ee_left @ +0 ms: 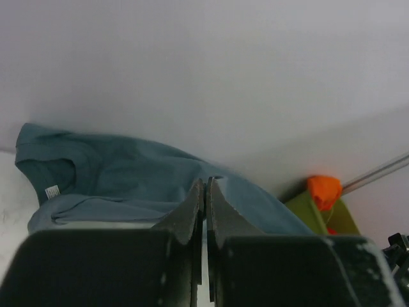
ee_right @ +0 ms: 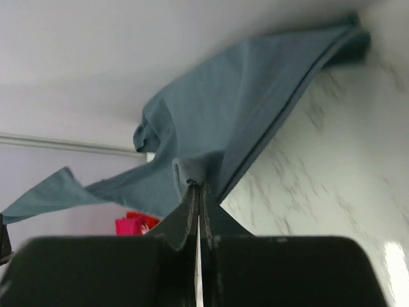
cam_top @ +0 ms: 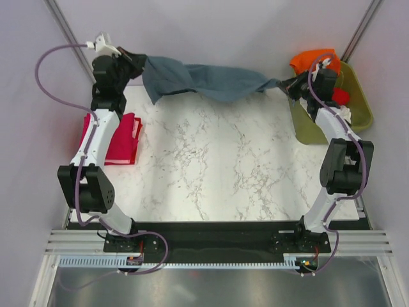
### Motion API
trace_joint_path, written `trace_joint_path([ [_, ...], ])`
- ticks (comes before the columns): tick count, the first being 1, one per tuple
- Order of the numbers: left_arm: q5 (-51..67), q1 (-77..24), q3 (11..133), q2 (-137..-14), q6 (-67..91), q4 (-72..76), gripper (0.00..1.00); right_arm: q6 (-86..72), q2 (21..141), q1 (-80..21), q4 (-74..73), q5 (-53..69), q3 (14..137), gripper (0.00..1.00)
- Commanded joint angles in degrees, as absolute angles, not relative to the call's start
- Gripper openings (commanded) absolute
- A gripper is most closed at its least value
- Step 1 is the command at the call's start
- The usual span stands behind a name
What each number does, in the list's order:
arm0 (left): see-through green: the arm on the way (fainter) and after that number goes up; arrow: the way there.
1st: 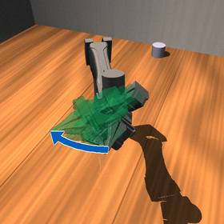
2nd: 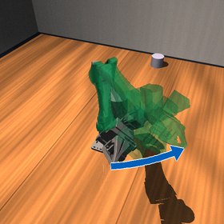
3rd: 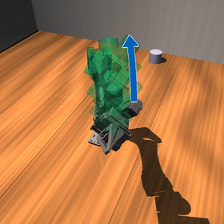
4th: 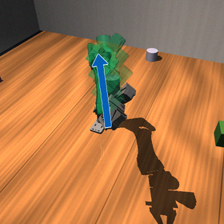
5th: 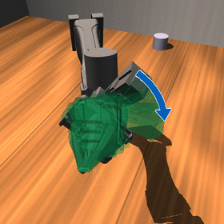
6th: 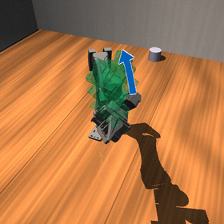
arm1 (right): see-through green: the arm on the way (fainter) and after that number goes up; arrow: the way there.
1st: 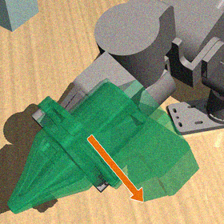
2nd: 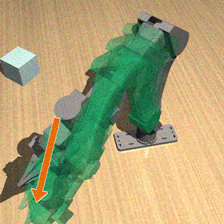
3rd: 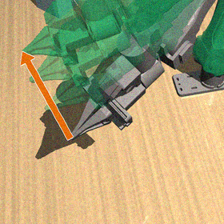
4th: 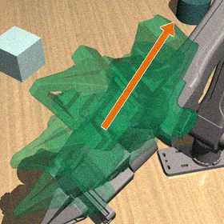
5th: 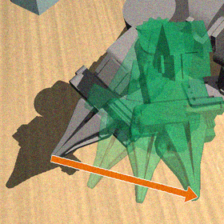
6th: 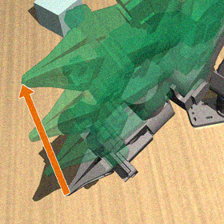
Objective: Fold and stack the t-shirts
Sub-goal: Flatten the tshirt out
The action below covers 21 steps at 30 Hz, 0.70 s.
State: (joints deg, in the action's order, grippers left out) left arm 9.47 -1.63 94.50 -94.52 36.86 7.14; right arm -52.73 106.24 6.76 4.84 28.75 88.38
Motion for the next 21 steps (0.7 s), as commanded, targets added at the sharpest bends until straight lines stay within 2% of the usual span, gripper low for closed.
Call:
trace_joint_path([
  [1,10.37,-1.67,83.20,-85.36,38.14,13.70,0.02,-53.08,100.73,6.86,14.05,30.68,79.65,0.00],
  [10,9.05,-2.55,59.18,-71.81,39.90,14.68,0.02,-50.54,94.75,6.77,16.17,28.48,61.90,0.00],
  [15,9.49,-3.25,51.61,-66.88,42.01,13.80,0.02,-47.90,88.78,6.77,15.91,26.72,53.72,0.00],
  [21,8.18,-3.69,43.16,-54.25,42.54,9.33,0.02,-43.25,77.97,6.77,12.84,23.56,42.90,0.00],
])
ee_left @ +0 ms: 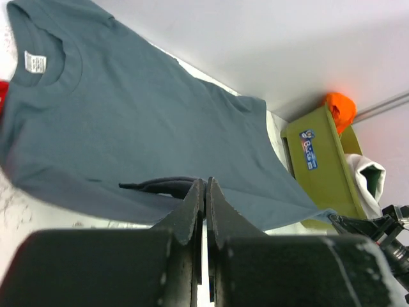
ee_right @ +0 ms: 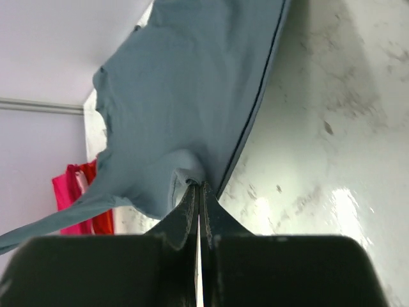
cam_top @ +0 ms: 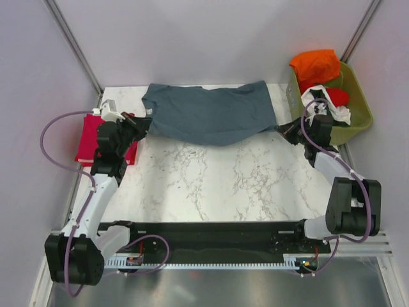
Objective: Fold and stack the t-shirts
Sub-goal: Flatten the tshirt out, then fold the tshirt
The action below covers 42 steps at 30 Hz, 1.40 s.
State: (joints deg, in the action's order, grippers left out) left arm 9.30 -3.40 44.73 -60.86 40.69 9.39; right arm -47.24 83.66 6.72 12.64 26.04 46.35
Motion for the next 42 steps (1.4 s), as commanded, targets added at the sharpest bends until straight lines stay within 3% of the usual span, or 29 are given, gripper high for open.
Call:
trace_joint_path([
  [1,7.48,-3.69,41.68,-52.40,42.45,6.36,0.02,-42.55,76.48,6.77,12.05,21.99,41.76,0.00],
  [11,8.96,-3.78,28.66,-38.67,44.21,0.26,0.02,-37.27,59.78,9.05,-0.87,10.99,32.08,0.00],
  [24,5.10,-3.78,22.94,-33.84,43.68,-8.53,0.02,-34.63,54.05,9.05,-4.66,12.13,24.44,0.00],
  [42,-1.67,-3.78,39.62,-51.93,43.16,-1.32,0.02,-35.95,67.05,9.05,2.81,8.87,30.93,0.00],
])
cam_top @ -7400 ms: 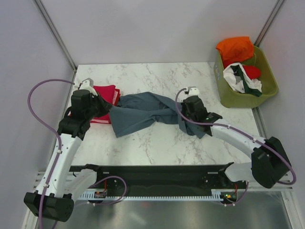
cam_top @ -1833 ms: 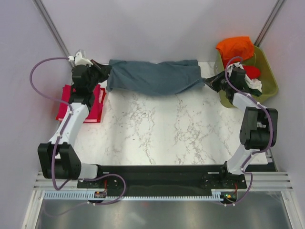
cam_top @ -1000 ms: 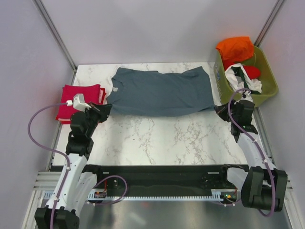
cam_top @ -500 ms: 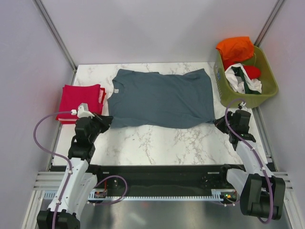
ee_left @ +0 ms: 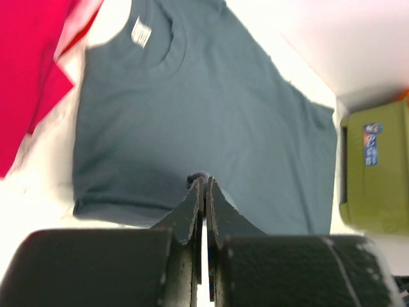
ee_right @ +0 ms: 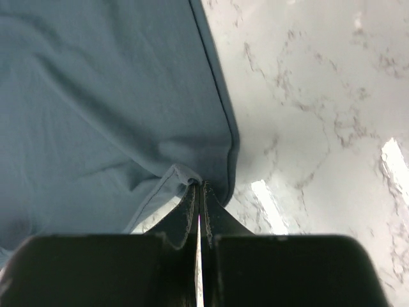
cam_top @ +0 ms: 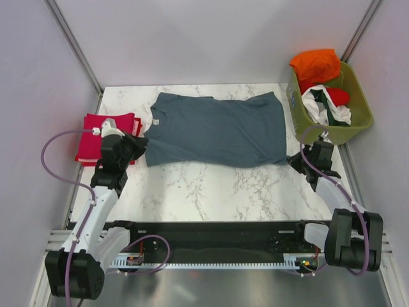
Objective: Fold and stack the t-shirts
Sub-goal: Fold the tshirt
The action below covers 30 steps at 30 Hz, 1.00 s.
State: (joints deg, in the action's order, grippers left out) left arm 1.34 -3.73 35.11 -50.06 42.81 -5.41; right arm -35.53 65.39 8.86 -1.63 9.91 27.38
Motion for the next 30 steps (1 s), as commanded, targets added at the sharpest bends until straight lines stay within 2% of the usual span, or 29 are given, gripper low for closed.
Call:
trace_joint_path([
  [1,-1.76,-3.78,40.07,-53.34,43.24,-0.88,0.02,-35.95,68.28,9.05,2.90,8.96,31.98,0.00],
  [30,-1.59,-3.69,62.13,-80.24,40.69,5.98,0.02,-41.22,82.00,7.47,12.30,7.12,40.78,0.00],
])
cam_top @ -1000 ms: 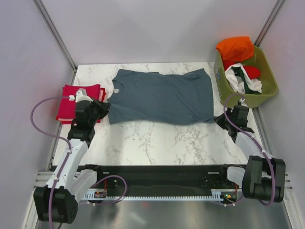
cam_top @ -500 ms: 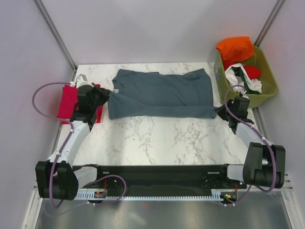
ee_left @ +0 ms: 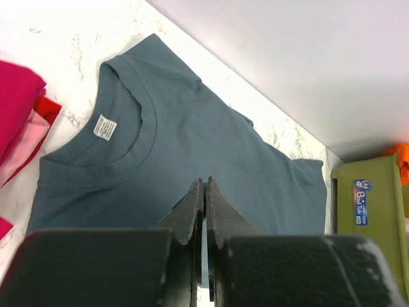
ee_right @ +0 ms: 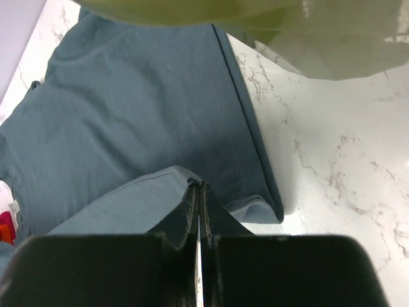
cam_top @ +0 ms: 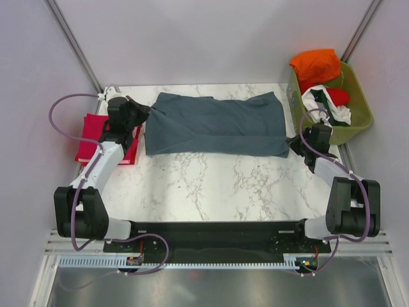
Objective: Fold and stack the t-shirts
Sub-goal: Fold the tshirt
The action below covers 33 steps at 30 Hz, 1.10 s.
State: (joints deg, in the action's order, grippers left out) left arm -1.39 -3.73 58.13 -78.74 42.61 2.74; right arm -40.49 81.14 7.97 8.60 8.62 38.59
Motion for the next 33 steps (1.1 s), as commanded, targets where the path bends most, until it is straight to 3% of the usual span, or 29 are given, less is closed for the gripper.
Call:
trace_joint_path([
  [1,-0.71,-3.60,62.75,-80.94,40.43,5.89,0.02,-41.31,82.18,7.21,12.48,6.77,40.87,0.00],
  [33,1.04,-3.60,79.27,-98.51,39.20,4.83,0.02,-42.10,90.97,5.19,15.56,4.48,46.23,0.00],
])
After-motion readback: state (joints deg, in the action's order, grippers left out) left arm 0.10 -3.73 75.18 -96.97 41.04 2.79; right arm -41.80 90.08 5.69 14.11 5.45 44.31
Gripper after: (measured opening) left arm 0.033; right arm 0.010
